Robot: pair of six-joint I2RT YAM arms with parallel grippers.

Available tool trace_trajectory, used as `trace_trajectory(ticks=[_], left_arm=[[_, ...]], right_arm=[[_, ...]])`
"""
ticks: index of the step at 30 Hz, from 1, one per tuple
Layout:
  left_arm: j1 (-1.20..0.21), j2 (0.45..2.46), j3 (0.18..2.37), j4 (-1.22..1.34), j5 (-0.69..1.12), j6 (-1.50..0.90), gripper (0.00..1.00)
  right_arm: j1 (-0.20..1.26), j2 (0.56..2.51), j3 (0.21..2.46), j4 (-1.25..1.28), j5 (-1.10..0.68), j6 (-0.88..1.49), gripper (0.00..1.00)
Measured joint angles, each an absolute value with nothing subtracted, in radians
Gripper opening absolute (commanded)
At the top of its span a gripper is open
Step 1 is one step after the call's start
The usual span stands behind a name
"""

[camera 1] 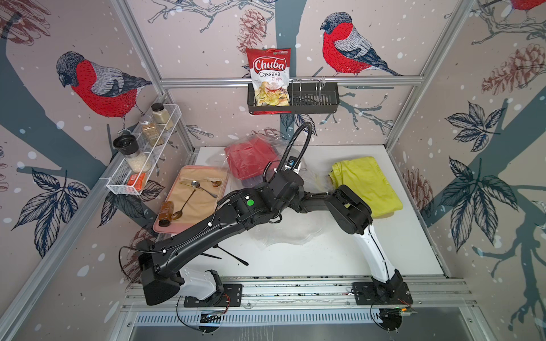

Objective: Take the trousers out of the vacuum bag
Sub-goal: Take out the trousers from the vacuum bag.

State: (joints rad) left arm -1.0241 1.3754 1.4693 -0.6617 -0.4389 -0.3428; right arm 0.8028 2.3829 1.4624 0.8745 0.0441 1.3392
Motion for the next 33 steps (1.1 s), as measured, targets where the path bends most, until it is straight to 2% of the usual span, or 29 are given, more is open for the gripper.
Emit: trace_trajectory(ticks=[33], left_arm=[[-1.024, 1.398, 1.474, -0.661, -0.441, -0.341, 0.0]], right_arm=[[0.783, 2.494, 1.668, 0.744, 0.022, 1.367, 0.35]])
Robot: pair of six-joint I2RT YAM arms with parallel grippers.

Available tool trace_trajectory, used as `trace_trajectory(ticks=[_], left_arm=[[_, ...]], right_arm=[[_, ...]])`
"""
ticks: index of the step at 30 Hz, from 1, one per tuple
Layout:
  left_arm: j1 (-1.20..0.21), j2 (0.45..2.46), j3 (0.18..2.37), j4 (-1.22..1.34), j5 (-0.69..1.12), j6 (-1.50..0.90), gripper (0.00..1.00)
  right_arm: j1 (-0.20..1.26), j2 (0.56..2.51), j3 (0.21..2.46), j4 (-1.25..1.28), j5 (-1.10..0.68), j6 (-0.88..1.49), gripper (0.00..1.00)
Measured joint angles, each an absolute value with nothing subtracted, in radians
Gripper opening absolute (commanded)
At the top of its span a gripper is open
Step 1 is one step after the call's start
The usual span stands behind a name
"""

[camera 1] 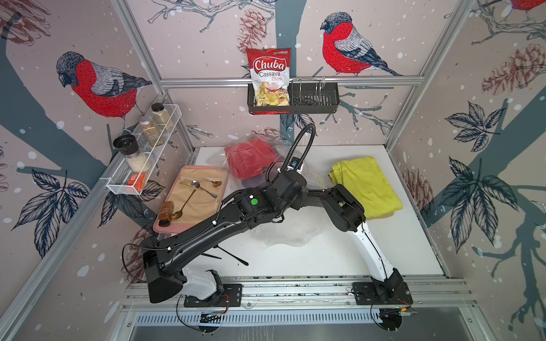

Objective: Take the trousers out of the vacuum bag
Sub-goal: Take out the trousers from the vacuum bag.

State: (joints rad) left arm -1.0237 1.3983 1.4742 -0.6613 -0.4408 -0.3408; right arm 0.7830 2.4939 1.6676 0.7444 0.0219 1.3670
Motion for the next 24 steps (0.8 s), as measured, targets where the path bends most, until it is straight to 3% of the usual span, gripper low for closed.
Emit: trace_trajectory(ticks=[9, 17, 24], left_arm=[[-1.024, 1.401, 1.478, -0.661, -0.441, -0.341, 0.0], [-1.024, 1.404, 1.48, -0.661, -0.441, -0.341, 0.0], [-1.022, 1.405, 1.481, -0.661, -0.442, -0.341, 0.0]], right_arm=[[0.769, 2.536, 1.748, 0.696, 0.017, 1.364, 0.29], [0.758, 2.555, 1.764, 0.697, -0.007, 1.364, 0.06], [0.755, 2.492, 1.677, 0.733, -0.017, 1.331, 0.0]])
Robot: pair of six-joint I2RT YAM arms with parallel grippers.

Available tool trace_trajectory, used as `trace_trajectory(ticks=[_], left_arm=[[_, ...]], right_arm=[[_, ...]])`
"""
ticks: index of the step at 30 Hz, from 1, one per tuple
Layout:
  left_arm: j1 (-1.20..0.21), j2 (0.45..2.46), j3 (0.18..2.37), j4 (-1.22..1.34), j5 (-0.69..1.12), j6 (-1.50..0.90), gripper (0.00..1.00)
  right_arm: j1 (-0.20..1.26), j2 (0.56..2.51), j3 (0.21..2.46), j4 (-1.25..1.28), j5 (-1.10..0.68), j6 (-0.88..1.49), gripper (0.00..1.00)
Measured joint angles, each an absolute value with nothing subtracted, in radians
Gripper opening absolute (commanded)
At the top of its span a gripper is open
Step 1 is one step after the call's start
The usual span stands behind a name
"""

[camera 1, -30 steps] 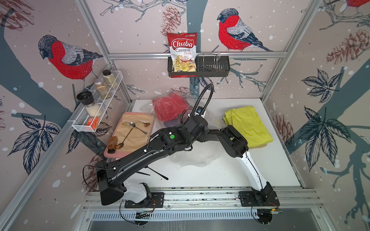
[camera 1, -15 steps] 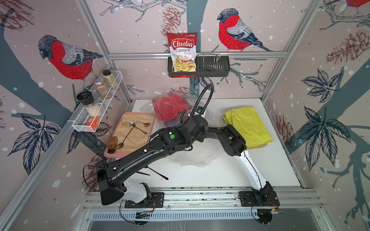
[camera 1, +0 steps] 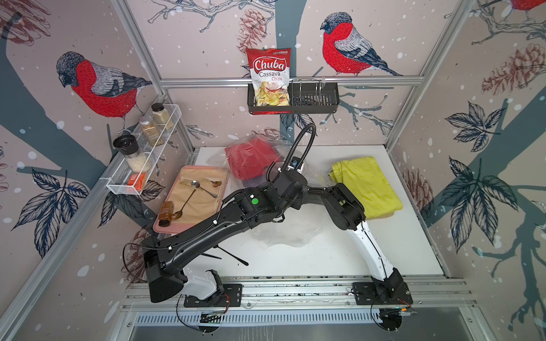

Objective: Take the trousers out of the vacuum bag
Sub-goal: Take out the trousers from the vacuum bag.

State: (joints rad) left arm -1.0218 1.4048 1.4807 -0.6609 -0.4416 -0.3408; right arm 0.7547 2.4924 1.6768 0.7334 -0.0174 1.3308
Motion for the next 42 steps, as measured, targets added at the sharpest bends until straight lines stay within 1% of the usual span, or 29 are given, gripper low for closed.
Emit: trace_trajectory(ticks=[10, 19, 26, 30, 31, 32, 34, 36, 37, 40, 41, 42], left_arm=[[-1.01, 1.404, 1.475, -0.633, -0.437, -0.342, 0.0], [-1.002, 1.404, 1.475, -0.615, -0.426, -0.343, 0.0], [-0.999, 1.41, 1.472, -0.61, -0.418, -0.344, 0.0], [-0.997, 1.41, 1.472, -0.61, -0.406, -0.343, 0.0], [-0.996, 1.411, 1.472, -0.61, -0.395, -0.343, 0.03], [-0.996, 1.411, 1.472, -0.61, -0.387, -0.342, 0.08], [-0.996, 1.413, 1.472, -0.607, -0.367, -0.34, 0.16], [-0.996, 1.413, 1.472, -0.603, -0.361, -0.34, 0.31], [-0.995, 1.412, 1.472, -0.6, -0.359, -0.339, 0.46], [-0.981, 1.402, 1.472, -0.592, -0.343, -0.336, 0.83], [-0.972, 1.396, 1.473, -0.592, -0.34, -0.336, 0.93], [-0.962, 1.391, 1.474, -0.592, -0.34, -0.336, 0.97]], right_arm=[[0.737, 2.321, 1.404, 0.923, -0.079, 1.286, 0.0], [0.754, 2.144, 1.139, 1.054, -0.087, 1.256, 0.0], [0.752, 2.111, 1.025, 1.154, -0.117, 1.252, 0.0], [0.746, 2.078, 0.949, 1.166, -0.127, 1.256, 0.0], [0.743, 2.072, 0.929, 1.172, -0.13, 1.256, 0.01], [0.739, 2.07, 0.911, 1.176, -0.134, 1.258, 0.01], [0.732, 2.07, 0.888, 1.18, -0.144, 1.264, 0.01], [0.725, 2.07, 0.877, 1.18, -0.156, 1.264, 0.01], [0.724, 2.07, 0.876, 1.181, -0.16, 1.265, 0.01], [0.721, 2.07, 0.876, 1.193, -0.171, 1.264, 0.0], [0.72, 2.069, 0.876, 1.196, -0.176, 1.264, 0.0], [0.719, 2.069, 0.876, 1.196, -0.18, 1.264, 0.0]])
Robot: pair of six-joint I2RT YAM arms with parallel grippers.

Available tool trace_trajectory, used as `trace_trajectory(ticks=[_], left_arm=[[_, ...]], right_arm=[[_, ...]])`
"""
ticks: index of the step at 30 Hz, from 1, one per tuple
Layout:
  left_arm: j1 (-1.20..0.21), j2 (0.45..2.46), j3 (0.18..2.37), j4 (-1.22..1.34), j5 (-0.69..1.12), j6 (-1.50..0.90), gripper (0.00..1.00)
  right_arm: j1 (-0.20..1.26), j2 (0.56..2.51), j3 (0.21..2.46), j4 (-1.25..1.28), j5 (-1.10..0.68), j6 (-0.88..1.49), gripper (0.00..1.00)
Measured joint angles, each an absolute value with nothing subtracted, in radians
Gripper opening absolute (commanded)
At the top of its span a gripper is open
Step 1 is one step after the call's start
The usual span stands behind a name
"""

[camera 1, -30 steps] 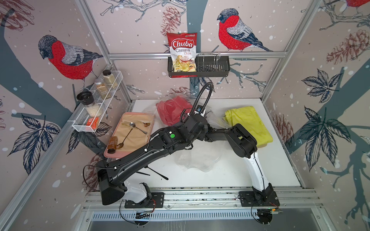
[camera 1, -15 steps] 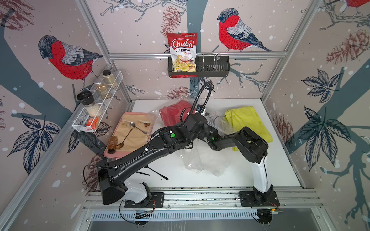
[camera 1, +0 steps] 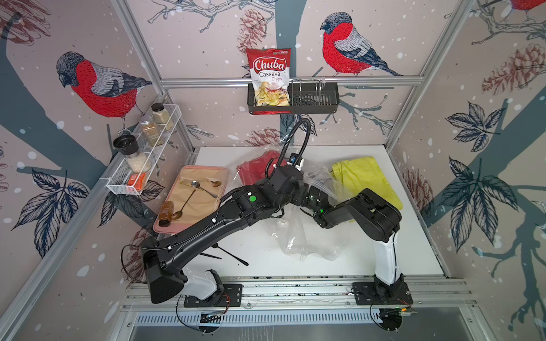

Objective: Take the trousers out of the vacuum bag
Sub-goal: Take out the trousers from the vacuum bag.

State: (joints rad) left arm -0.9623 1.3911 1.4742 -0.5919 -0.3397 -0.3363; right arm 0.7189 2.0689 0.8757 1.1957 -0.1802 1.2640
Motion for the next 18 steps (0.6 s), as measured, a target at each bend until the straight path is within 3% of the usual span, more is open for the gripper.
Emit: trace_trajectory(ticks=[4, 11, 18], left_arm=[[-0.884, 1.358, 1.482, -0.603, -0.343, -0.351, 0.98], [-0.605, 1.24, 1.373, -0.6, -0.253, -0.404, 0.97], [-0.553, 1.17, 1.257, -0.55, -0.149, -0.418, 0.99]], right_arm=[[0.713, 2.067, 0.876, 1.195, -0.196, 1.264, 0.0], [0.715, 2.067, 0.877, 1.202, -0.215, 1.264, 0.0], [0.714, 2.056, 0.894, 1.193, -0.235, 1.258, 0.0]])
